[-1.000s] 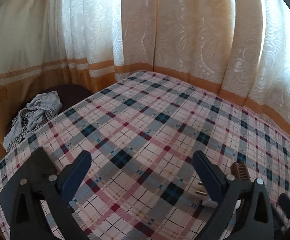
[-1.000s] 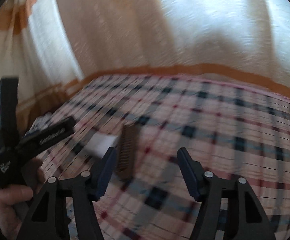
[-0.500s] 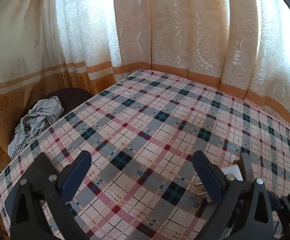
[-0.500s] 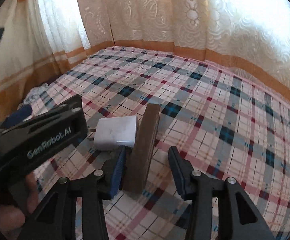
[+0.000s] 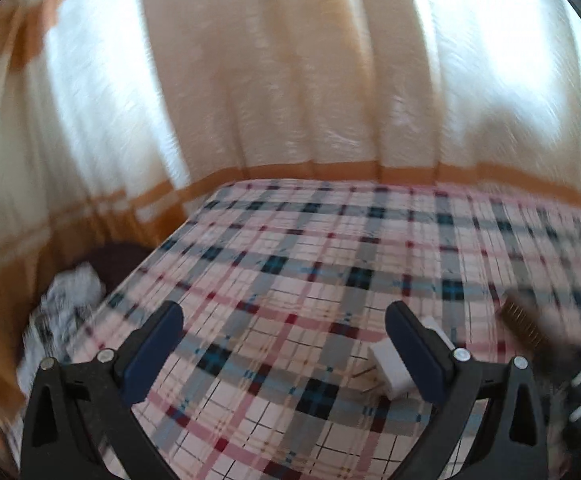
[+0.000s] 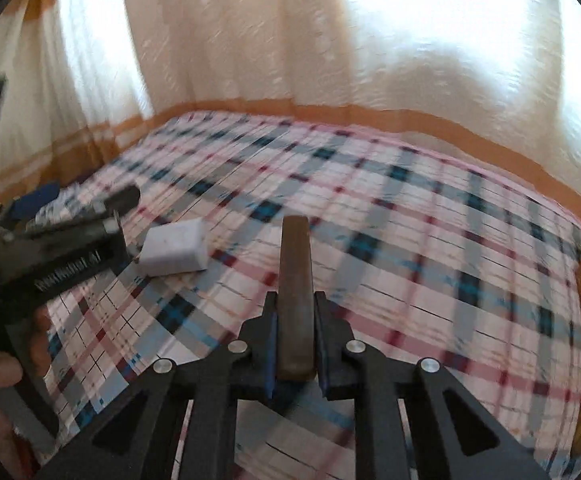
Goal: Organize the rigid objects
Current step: 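Grasp the brown comb with the right tool while the left tool grasps the white charger, then lift and carry the white charger and brown comb toward the tin tray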
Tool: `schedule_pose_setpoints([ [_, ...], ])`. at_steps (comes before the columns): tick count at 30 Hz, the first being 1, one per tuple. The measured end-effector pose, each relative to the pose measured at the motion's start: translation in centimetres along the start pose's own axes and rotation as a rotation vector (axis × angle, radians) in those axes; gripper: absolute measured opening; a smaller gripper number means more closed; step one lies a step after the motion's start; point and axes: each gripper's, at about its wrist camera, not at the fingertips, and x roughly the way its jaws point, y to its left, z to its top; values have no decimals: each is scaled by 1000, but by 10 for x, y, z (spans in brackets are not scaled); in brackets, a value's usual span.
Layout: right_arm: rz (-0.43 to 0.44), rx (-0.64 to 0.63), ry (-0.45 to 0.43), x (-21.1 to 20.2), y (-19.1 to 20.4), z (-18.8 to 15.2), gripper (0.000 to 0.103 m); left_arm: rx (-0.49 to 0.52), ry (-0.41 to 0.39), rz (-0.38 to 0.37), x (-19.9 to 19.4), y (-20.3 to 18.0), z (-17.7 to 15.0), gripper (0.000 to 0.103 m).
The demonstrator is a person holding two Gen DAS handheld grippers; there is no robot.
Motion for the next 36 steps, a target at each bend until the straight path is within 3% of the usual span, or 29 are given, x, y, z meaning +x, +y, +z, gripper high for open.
schedule_pose_setpoints([
  [4,-49,18,-57,-19,-12,-7,17,51,23,-132,4,-10,2,102],
  [6,-48,24,-55,-20,-16,-8,17,89,56,-156,9,-17,2,102],
  [8,-39,29,-44,-19,-19,-8,17,134,91,-186,15,-27,1,95],
  [11,-29,32,-30,-16,-20,-8,17,171,119,-276,20,-33,1,94],
  [14,-17,37,-9,-12,-21,-9,17,217,190,-319,30,-41,-3,82],
  [16,-5,53,9,-9,-24,-10,17,232,191,-350,29,-43,-5,78],
  [18,5,66,19,-7,-27,-10,17,235,194,-368,29,-43,-6,74],
  [20,9,71,28,-5,-28,-10,17,238,194,-383,29,-44,-7,61],
  [21,12,73,33,-4,-28,-10,17,241,192,-392,27,-45,-8,59],
  [28,36,94,58,1,-32,-10,18,191,211,-421,22,-40,-13,58],
  [36,8,76,65,14,-23,2,18,119,227,-337,16,-51,-15,58],
])
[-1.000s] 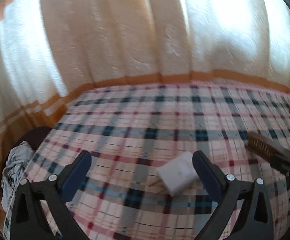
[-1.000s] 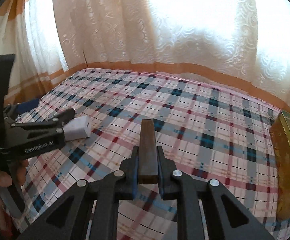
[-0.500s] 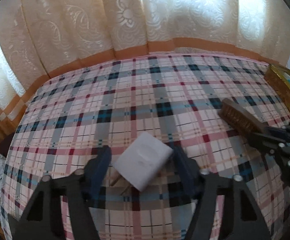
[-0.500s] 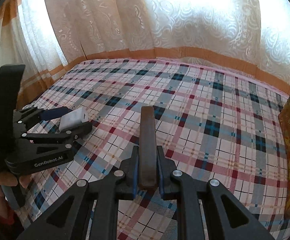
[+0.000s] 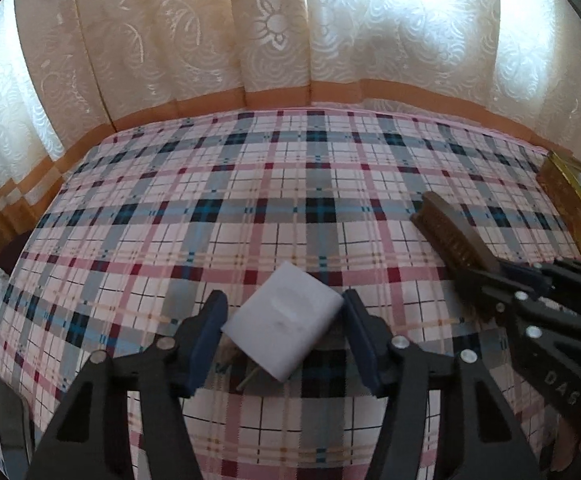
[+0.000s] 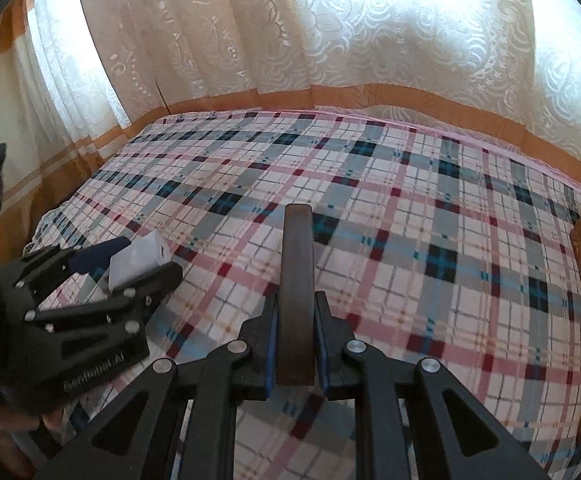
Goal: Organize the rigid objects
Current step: 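Lift and carry the white charger and brown comb toward the tin tray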
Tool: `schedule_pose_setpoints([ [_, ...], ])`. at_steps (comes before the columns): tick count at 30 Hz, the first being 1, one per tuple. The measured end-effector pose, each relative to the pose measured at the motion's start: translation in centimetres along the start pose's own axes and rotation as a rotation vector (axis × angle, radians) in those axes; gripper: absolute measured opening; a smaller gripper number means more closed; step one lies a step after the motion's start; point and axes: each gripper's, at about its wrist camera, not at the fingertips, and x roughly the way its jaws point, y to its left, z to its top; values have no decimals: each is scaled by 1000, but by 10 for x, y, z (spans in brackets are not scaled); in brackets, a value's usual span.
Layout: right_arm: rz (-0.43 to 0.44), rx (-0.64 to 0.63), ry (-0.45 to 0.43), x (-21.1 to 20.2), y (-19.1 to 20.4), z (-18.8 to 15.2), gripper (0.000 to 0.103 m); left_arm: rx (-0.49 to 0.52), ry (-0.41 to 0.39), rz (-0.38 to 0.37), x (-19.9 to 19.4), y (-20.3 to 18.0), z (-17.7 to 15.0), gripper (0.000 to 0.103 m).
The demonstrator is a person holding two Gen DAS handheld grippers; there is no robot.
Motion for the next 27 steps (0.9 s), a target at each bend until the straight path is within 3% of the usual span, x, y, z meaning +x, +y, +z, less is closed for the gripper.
schedule_pose_setpoints([
  [5,1,-8,0,2,1,1,18,-49,-1,16,0,0,1,58],
  [10,85,48,-14,-2,-11,-1,17,-206,-47,-35,-6,22,-1,58],
  [16,82,80,-111,-21,-18,-3,17,-317,-45,-36,-4,48,-5,58],
  [20,70,74,-103,-20,-17,-2,17,-310,-35,-1,-2,46,-5,58],
  [27,100,72,-14,-5,-18,-3,17,-232,11,101,3,33,-2,60],
])
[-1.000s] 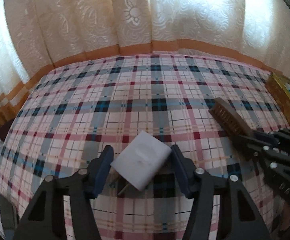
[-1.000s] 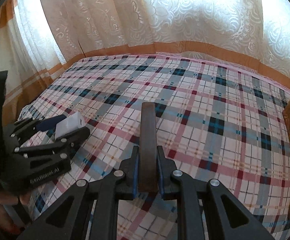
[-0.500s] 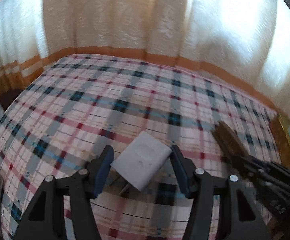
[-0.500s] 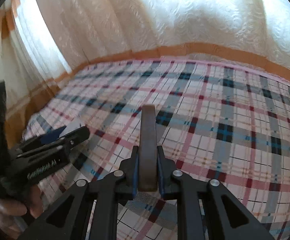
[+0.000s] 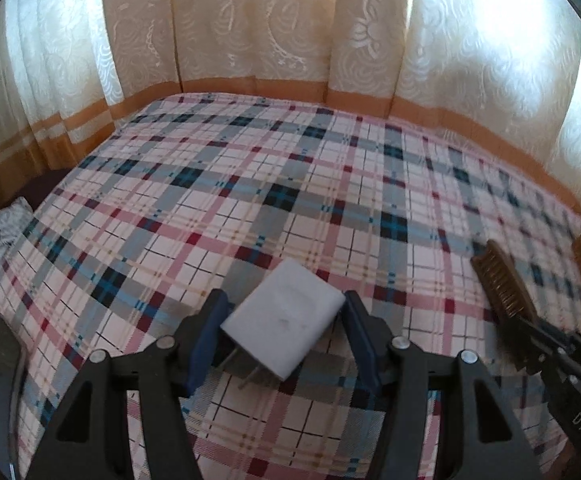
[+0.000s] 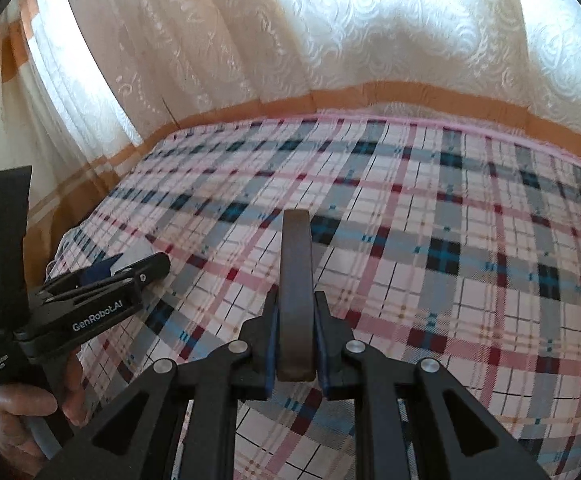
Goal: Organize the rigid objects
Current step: 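Lift and carry the white charger and brown comb toward the tin tray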
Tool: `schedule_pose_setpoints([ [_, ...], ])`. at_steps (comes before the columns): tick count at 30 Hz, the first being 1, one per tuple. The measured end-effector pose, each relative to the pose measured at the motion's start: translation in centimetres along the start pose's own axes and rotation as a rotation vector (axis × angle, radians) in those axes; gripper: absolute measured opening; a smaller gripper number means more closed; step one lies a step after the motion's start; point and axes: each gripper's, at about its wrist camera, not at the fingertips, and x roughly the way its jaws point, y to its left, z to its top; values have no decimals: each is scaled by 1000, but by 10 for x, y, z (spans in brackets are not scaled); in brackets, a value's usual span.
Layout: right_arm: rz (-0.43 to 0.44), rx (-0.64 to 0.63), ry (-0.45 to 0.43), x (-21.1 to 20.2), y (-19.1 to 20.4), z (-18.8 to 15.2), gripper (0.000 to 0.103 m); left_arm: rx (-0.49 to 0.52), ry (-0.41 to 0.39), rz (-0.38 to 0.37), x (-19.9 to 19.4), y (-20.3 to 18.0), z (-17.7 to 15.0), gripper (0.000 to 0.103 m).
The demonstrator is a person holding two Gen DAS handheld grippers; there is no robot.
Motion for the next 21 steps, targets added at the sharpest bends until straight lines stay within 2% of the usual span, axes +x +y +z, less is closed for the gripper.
schedule_pose_setpoints([
  [4,-26,-42,12,4,9,0,18,-2,2,0,-1,1,-1,62],
  [5,-36,-57,14,5,12,1,18,0,1,0,-1,2,-1,59],
  [11,-64,-109,24,11,21,5,18,-18,-16,-57,-5,5,-1,57],
  [15,-24,-101,18,8,17,5,17,-43,-89,-63,-17,7,-1,57],
  [17,57,-73,-36,-2,12,5,17,-49,-134,-35,-23,4,0,57],
  [21,88,-86,-169,-27,15,4,17,-75,-200,4,-34,0,0,57],
])
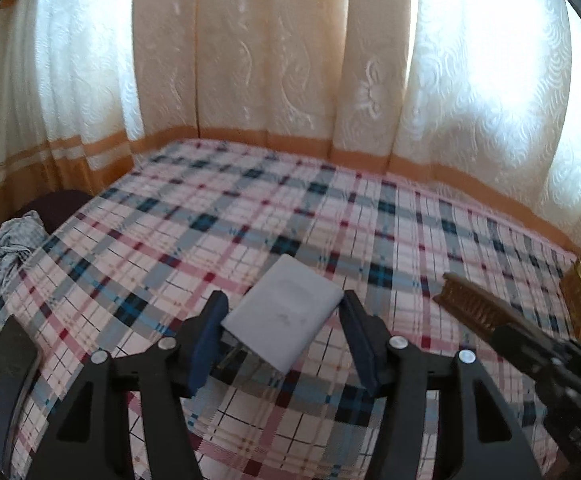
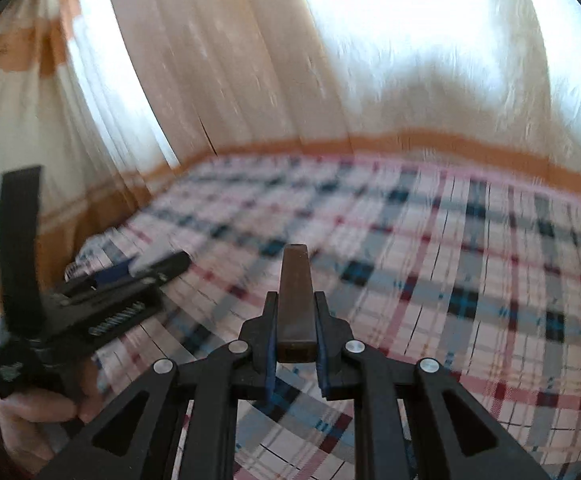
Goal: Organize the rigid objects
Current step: 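Lift and carry the white charger and brown comb toward the tin tray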
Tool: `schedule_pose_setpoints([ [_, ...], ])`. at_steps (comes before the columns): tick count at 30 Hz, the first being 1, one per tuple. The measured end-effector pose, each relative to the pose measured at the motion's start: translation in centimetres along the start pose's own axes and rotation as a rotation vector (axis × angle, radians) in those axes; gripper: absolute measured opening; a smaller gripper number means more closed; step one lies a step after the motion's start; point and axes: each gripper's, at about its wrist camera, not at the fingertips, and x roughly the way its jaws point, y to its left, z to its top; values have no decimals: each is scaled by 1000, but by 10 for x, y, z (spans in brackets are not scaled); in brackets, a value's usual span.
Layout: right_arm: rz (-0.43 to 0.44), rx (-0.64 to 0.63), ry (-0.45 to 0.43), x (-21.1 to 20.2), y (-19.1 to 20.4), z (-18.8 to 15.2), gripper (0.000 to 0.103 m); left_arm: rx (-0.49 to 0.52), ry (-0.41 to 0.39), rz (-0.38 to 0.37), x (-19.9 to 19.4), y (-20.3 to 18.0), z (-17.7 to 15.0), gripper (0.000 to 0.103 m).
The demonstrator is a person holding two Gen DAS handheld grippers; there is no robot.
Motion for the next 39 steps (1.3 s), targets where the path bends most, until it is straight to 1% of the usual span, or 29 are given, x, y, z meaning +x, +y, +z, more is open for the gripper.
schedule_pose_setpoints([
  [3,-23,-25,-54,-11,7,0,17,-14,-45,33,-7,-2,0,57],
  [7,-18,-5,-80,-19,5,-1,17,-62,-54,36,-9,5,0,57],
  [10,-28,3,-122,-28,2,0,17,-81,-72,52,-13,6,-2,57],
  [13,-65,-8,-151,-34,4,-1,17,-81,-101,60,-20,0,-4,57],
  [19,-122,-28,-176,-42,4,-5,17,-53,-127,57,-32,-20,-11,57],
  [24,-148,-39,-188,-53,1,-10,17,-17,-148,66,-39,-35,-16,57],
  [39,-185,-59,-213,-81,-8,-25,17,-13,-131,45,-46,-59,-26,57],
])
